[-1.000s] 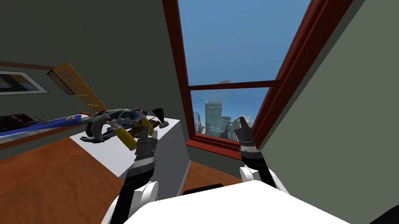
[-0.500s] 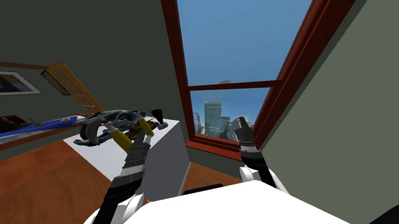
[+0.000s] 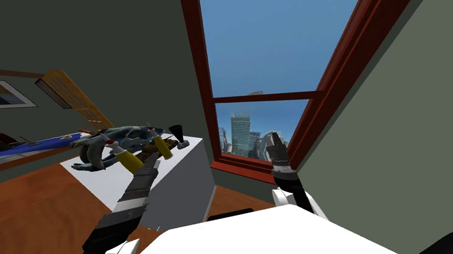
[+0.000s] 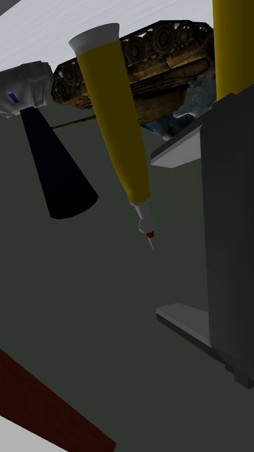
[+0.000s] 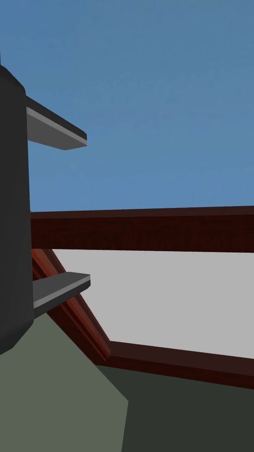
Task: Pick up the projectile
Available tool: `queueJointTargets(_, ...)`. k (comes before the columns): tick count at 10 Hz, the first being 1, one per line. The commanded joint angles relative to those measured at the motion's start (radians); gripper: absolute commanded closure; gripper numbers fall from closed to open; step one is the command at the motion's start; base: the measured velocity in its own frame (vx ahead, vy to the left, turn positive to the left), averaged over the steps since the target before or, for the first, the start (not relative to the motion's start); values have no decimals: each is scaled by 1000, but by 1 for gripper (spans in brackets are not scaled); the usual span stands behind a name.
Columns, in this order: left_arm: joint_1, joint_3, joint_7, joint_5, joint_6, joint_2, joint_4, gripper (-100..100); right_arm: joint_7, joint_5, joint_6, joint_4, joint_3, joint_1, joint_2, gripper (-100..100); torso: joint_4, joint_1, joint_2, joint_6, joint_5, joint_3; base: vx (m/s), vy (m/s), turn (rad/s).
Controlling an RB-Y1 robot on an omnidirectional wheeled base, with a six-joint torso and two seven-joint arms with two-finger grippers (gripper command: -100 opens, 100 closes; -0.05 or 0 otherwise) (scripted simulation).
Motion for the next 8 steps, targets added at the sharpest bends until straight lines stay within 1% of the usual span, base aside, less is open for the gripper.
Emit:
queueJointTargets(1,39,41,1,-5,11,37,-8,-100,0,0,0,0,0,0,0,0,0,0,0,0,0,0,47,9,-30)
queueJointTargets(4,101,106,2,-15,35,98,-23,-100,0,0,0,0,0,0,0,0,0,0,0,0,0,0,42,15,-34)
queueJointTargets(8,174,184,2,-27,63,173,-40,-100,0,0,0,0,0,0,0,0,0,0,0,0,0,0,38,11,-29)
